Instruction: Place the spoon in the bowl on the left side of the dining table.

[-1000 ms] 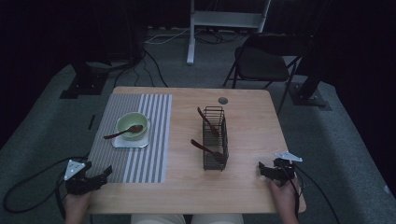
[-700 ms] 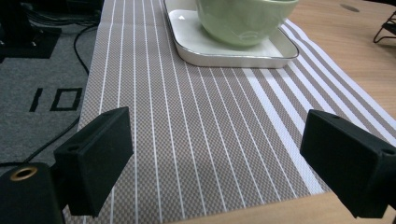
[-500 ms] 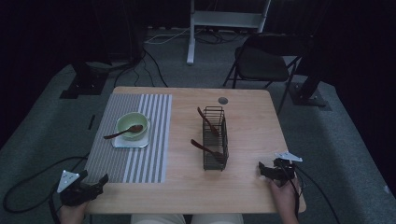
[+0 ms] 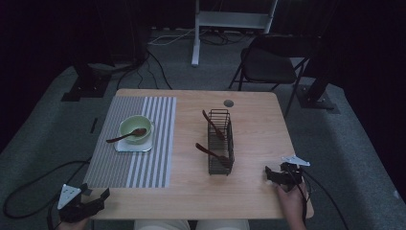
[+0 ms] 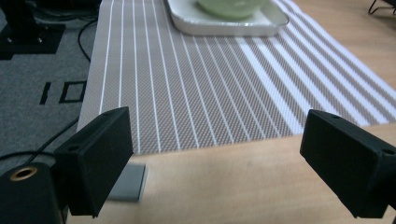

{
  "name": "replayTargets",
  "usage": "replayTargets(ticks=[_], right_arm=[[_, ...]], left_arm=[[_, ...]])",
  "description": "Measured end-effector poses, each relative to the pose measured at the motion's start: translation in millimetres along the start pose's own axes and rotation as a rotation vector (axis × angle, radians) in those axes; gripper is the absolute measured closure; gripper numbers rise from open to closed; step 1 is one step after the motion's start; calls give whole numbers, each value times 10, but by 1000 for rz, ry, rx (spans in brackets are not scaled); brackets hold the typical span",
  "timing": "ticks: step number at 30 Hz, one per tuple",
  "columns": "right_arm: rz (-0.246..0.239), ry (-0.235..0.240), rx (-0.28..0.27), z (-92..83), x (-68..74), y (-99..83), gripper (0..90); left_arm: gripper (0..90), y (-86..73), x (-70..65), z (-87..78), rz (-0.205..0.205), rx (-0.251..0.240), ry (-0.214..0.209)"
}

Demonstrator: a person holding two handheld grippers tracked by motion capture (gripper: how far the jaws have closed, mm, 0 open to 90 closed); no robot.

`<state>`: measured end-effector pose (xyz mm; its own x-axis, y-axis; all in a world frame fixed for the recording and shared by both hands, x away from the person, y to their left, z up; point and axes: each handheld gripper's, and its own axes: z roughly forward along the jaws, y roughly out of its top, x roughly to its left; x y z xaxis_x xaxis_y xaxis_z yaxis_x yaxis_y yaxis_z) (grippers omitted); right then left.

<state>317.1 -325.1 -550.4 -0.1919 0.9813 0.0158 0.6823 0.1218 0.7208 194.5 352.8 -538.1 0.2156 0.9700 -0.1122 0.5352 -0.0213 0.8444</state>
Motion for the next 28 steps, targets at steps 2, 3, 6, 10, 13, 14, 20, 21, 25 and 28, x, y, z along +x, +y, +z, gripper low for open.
replayTargets(ticks=[2, 3, 6, 10, 13, 14, 20, 21, 25, 28], right_arm=[[0, 0, 0, 0, 0, 0, 123], [0, 0, 0, 0, 0, 0, 122], [0, 0, 0, 0, 0, 0, 122], [0, 0, 0, 0, 0, 0, 123], [0, 0, 0, 0, 0, 0, 122], [-1, 1, 0, 0, 0, 0, 122], [-4, 4, 0, 0, 1, 0, 123], [-4, 4, 0, 0, 1, 0, 123], [-7, 6, 0, 0, 2, 0, 122], [-7, 6, 0, 0, 2, 1, 123]], left_arm=[[94, -30, 5, -20, 0, 5, 9], [94, -44, 9, -30, -1, 4, 15], [94, -76, 29, -59, -3, 5, 20], [94, -113, 52, -83, 0, 21, 39], [94, -126, 62, -112, -7, 14, 32], [94, -132, 63, -113, -17, 8, 23], [94, -138, 51, -113, -3, 35, 56], [94, -140, 53, -110, 0, 49, 75], [94, -150, 93, -115, -16, 63, 129], [94, -154, 116, -114, -37, 63, 145]])
